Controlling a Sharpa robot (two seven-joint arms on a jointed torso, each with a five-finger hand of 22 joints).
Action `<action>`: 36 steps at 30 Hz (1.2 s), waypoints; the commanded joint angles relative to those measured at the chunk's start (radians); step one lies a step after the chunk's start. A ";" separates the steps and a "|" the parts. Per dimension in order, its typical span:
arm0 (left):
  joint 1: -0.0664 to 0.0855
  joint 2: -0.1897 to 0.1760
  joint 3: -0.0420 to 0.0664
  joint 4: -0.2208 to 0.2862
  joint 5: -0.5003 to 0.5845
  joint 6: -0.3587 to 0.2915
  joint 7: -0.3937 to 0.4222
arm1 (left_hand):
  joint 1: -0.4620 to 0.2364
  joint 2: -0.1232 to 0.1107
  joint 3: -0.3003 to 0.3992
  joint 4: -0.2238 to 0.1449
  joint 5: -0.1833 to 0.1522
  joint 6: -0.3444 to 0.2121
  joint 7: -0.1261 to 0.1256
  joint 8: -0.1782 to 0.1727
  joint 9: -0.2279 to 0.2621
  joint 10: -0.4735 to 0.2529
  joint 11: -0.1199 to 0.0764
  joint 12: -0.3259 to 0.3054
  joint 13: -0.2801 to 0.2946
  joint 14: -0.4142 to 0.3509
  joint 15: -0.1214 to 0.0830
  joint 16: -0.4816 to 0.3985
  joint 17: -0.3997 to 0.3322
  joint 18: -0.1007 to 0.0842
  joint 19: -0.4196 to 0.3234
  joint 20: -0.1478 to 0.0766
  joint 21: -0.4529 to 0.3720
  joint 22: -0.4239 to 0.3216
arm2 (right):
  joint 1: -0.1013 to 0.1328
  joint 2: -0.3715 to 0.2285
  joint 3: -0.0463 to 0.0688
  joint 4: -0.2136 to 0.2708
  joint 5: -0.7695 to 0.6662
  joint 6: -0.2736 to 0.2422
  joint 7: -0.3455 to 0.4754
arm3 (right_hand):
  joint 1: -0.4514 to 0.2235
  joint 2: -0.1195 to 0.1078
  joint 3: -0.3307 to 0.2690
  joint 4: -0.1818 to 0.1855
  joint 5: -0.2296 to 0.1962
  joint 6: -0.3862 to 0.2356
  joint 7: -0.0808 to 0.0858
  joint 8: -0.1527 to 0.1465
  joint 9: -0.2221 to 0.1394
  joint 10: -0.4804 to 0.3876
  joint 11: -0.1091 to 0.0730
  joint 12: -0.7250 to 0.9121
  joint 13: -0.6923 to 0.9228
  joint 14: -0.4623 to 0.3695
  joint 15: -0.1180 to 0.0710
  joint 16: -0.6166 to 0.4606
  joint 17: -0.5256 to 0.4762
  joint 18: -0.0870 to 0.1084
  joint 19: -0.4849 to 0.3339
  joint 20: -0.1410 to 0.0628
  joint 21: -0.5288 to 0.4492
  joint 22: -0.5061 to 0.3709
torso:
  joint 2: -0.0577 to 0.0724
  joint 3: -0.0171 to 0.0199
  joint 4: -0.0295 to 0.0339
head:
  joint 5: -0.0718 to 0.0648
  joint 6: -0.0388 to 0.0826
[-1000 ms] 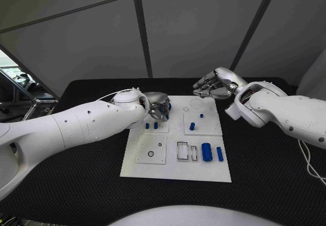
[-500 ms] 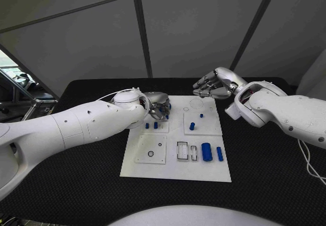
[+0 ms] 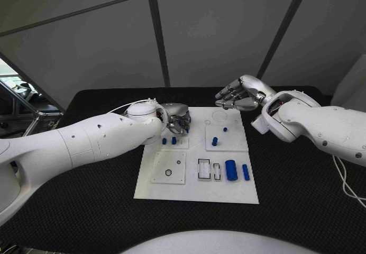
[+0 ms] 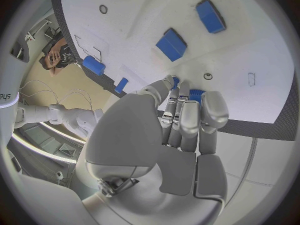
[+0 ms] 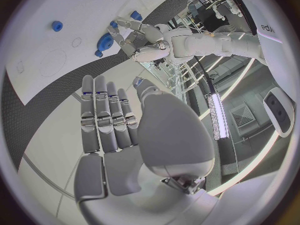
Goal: Assemble the parts on the task board
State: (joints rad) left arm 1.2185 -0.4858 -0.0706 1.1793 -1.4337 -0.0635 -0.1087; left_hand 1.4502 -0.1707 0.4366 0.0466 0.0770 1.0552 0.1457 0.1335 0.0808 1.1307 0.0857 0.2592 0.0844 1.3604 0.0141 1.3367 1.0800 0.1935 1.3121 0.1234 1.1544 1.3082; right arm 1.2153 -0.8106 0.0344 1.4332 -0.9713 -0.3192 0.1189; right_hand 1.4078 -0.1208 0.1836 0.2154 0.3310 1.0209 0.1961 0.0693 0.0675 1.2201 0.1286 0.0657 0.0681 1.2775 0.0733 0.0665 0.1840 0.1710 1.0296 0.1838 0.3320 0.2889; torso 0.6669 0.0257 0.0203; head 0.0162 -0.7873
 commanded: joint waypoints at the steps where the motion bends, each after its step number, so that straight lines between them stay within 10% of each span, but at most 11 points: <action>1: -0.001 0.002 -0.001 -0.002 -0.004 0.013 0.029 | 0.000 0.014 0.012 -0.003 0.001 0.015 -0.004 0.006 0.002 0.016 -0.005 -0.010 0.001 0.010 -0.003 0.007 0.002 -0.094 0.011 -0.002 0.010 0.022 | 0.002 0.001 0.001 0.003 -0.001 0.003 0.007 | 0.001 0.008 0.000 -0.006 0.005 -0.006 -0.001 0.002 0.000 -0.009 -0.001 0.001 -0.001 0.000 0.003 -0.003 -0.002 0.012 0.009 0.000 -0.006 -0.002 | 0.000 0.0003 0.0002 | -0.003 0.000; 26: -0.002 -0.044 0.001 0.051 0.055 -0.103 0.087 | -0.006 0.017 0.053 -0.034 0.000 0.053 -0.002 0.001 0.001 0.068 -0.011 -0.050 0.001 0.027 -0.011 0.013 -0.007 -0.103 0.041 -0.017 0.044 0.047 | 0.002 -0.003 0.001 -0.003 0.000 0.003 0.009 | 0.001 0.009 0.001 -0.006 0.005 -0.005 -0.001 0.002 0.001 -0.009 -0.001 0.001 -0.001 0.001 0.003 -0.003 -0.002 0.012 0.010 0.000 -0.007 -0.002 | -0.002 -0.0015 0.0019 | 0.007 0.009; 36: -0.001 -0.100 0.026 0.105 0.066 -0.102 0.074 | -0.011 0.016 0.054 -0.033 0.000 0.054 -0.001 -0.001 0.000 0.070 -0.010 -0.055 0.001 0.028 -0.010 0.013 -0.008 -0.103 0.041 -0.017 0.044 0.048 | 0.002 -0.004 0.001 -0.008 0.000 0.004 0.009 | 0.000 0.011 0.002 -0.005 0.005 -0.005 -0.001 0.002 0.001 -0.008 -0.001 0.001 -0.001 0.001 0.003 -0.003 -0.002 0.012 0.010 0.000 -0.007 -0.003 | -0.002 -0.0006 0.0018 | 0.010 0.014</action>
State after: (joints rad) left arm 1.2155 -0.5853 -0.0448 1.2809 -1.3840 -0.1511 -0.0427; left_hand 1.4488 -0.1511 0.4828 0.0139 0.0768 1.1043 0.1428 0.1363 0.0811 1.1962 0.0734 0.2109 0.0847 1.3851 0.0034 1.3479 1.0733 0.1937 1.3453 0.1073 1.2031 1.3078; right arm 1.2153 -0.8145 0.0345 1.4250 -0.9713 -0.3189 0.1195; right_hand 1.4078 -0.1208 0.1836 0.2154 0.3310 1.0209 0.1961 0.0693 0.0675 1.2201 0.1286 0.0657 0.0681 1.2775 0.0733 0.0665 0.1825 0.1709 1.0331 0.1873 0.3280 0.2866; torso 0.6639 0.0248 0.0226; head 0.0262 -0.7737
